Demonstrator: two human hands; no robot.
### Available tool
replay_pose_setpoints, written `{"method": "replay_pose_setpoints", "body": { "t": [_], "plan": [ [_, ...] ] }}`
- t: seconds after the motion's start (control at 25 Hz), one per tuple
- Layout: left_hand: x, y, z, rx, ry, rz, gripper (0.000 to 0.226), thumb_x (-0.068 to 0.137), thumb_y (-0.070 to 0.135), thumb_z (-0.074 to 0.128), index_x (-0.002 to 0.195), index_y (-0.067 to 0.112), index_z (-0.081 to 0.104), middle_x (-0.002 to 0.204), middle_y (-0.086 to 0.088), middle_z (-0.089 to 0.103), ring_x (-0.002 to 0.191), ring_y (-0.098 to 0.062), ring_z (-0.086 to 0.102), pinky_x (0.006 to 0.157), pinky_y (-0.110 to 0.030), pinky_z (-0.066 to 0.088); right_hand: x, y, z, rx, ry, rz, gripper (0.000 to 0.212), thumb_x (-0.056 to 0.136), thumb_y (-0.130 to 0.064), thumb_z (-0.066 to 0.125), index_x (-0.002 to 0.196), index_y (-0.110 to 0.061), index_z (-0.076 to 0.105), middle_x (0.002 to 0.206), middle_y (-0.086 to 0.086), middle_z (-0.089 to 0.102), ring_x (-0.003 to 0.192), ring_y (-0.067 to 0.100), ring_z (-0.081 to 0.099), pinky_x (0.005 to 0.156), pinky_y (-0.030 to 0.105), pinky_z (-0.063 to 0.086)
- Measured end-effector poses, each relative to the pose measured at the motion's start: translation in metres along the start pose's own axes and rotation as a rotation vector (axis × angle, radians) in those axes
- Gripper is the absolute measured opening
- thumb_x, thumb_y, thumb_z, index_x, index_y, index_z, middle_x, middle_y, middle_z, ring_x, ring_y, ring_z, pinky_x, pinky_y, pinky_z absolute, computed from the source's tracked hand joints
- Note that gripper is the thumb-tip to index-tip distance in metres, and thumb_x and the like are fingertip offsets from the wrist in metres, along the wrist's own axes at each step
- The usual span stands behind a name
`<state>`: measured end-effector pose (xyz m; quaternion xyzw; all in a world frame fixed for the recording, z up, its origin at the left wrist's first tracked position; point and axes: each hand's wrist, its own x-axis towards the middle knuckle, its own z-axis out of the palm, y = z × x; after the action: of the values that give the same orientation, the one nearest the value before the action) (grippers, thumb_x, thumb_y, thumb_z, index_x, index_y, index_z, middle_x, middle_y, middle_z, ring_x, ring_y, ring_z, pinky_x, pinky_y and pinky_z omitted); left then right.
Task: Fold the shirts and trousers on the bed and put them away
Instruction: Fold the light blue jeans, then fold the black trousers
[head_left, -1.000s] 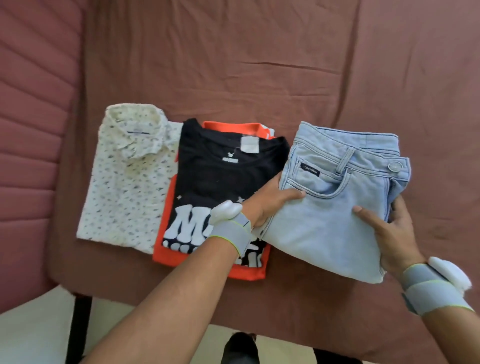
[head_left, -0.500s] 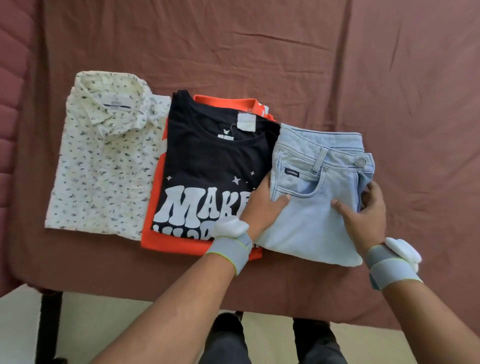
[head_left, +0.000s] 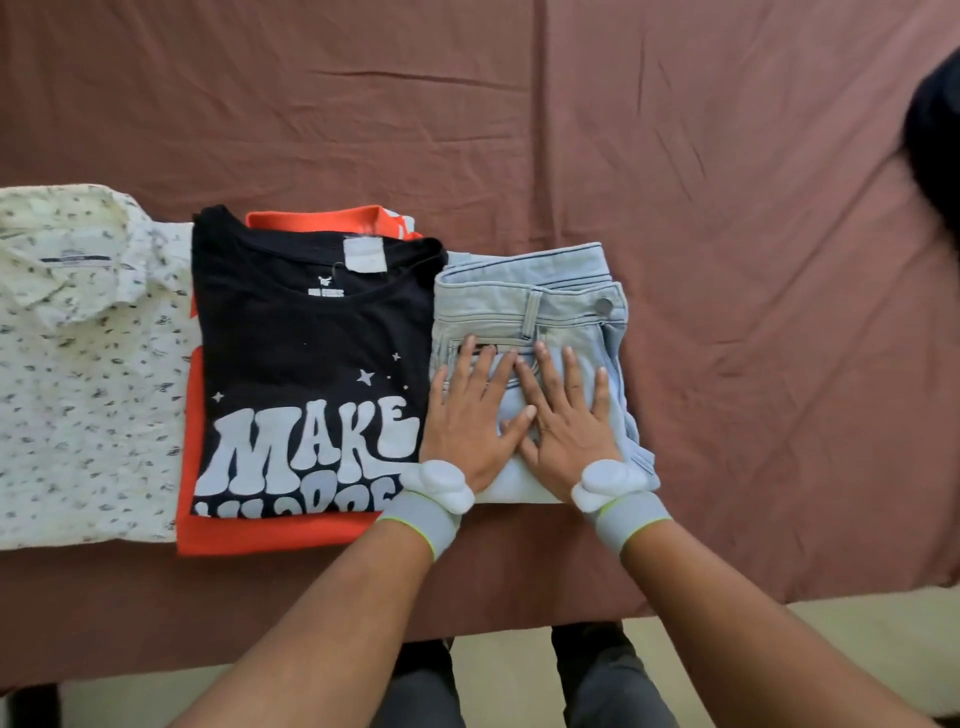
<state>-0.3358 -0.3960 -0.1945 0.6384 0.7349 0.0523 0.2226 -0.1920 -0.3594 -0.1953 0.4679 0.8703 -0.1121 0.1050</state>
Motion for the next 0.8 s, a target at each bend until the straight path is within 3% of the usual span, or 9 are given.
{"method": "replay_pose_setpoints", "body": {
  "t": [0.16,0.24,0.36,0.44,0.52,0.6,0.68,0.8],
  "plan": [
    [-0.003,0.004,-0.007,0.004,0.043,0.018,0.07,0.098,0.062,0.016,0.155,0.023,0.026,0.161,-0.004,0.025,0.152,-0.02,0.007,0.119,-0.049,0.011,0.003,0.0,-0.016,0.103,-0.05,-0.001,0.073,0.088,-0.046,0.038,0.154,-0.019,0.021,0.161,0.004,0.015,0.148,0.027,0.015,0.115,0.053,0.003],
    [0.015,0.044,-0.016,-0.098,0.066,0.077,0.07,0.098,0.062,0.011,0.156,0.024,0.02,0.163,0.0,0.017,0.152,-0.014,0.001,0.12,-0.046,0.006,-0.001,0.032,-0.035,0.224,0.003,0.007,0.071,0.085,-0.041,0.04,0.15,-0.014,0.03,0.158,0.005,0.027,0.144,0.022,0.026,0.114,0.049,0.015],
    [0.054,0.127,-0.01,-0.277,-0.008,0.099,0.067,0.095,0.06,0.02,0.153,0.027,0.029,0.16,0.004,0.028,0.151,-0.009,0.006,0.119,-0.051,0.01,-0.012,0.114,-0.049,0.441,0.113,0.144,0.066,0.084,-0.032,0.05,0.147,-0.016,0.035,0.155,0.001,0.032,0.142,0.016,0.028,0.11,0.05,0.03],
    [0.081,0.189,0.008,-0.15,-0.058,-0.002,0.07,0.092,0.061,0.019,0.15,0.026,0.034,0.157,0.004,0.031,0.151,-0.012,0.006,0.115,-0.062,0.006,-0.021,0.179,-0.054,0.503,0.111,0.317,0.069,0.086,-0.032,0.057,0.149,-0.021,0.031,0.157,-0.001,0.027,0.144,0.015,0.025,0.111,0.05,0.03],
    [0.105,0.251,0.028,0.023,-0.174,-0.112,0.07,0.094,0.059,0.023,0.151,0.02,0.031,0.161,-0.003,0.023,0.152,-0.019,0.0,0.114,-0.063,0.003,-0.03,0.24,-0.056,0.43,0.019,0.438,0.077,0.087,-0.033,0.059,0.153,-0.023,0.02,0.16,-0.002,0.016,0.147,0.017,0.017,0.113,0.052,0.024],
    [0.133,0.323,0.048,-0.131,-0.245,-0.122,0.066,0.097,0.051,0.041,0.152,0.017,0.027,0.161,-0.004,0.021,0.151,-0.02,0.002,0.117,-0.057,0.009,-0.038,0.307,-0.06,0.377,-0.057,0.5,0.075,0.092,-0.026,0.052,0.154,-0.026,0.011,0.162,-0.002,0.004,0.149,0.019,0.005,0.115,0.057,0.018],
    [0.169,0.395,0.063,-0.381,-0.261,-0.061,0.067,0.094,0.038,0.055,0.15,0.013,0.029,0.155,-0.006,0.031,0.148,-0.023,0.016,0.118,-0.048,0.022,-0.047,0.375,-0.064,0.395,-0.103,0.577,0.075,0.093,-0.015,0.047,0.154,-0.028,0.005,0.162,-0.004,-0.005,0.149,0.02,-0.003,0.115,0.06,0.015],
    [0.225,0.466,0.074,-0.647,-0.283,-0.147,0.067,0.091,0.03,0.063,0.148,0.012,0.035,0.143,-0.01,0.048,0.135,-0.024,0.042,0.111,-0.035,0.033,-0.062,0.436,-0.064,0.487,-0.176,0.624,0.088,0.089,-0.029,0.061,0.154,-0.025,0.003,0.162,-0.005,-0.01,0.149,0.021,-0.007,0.116,0.057,0.015]
  ]
}}
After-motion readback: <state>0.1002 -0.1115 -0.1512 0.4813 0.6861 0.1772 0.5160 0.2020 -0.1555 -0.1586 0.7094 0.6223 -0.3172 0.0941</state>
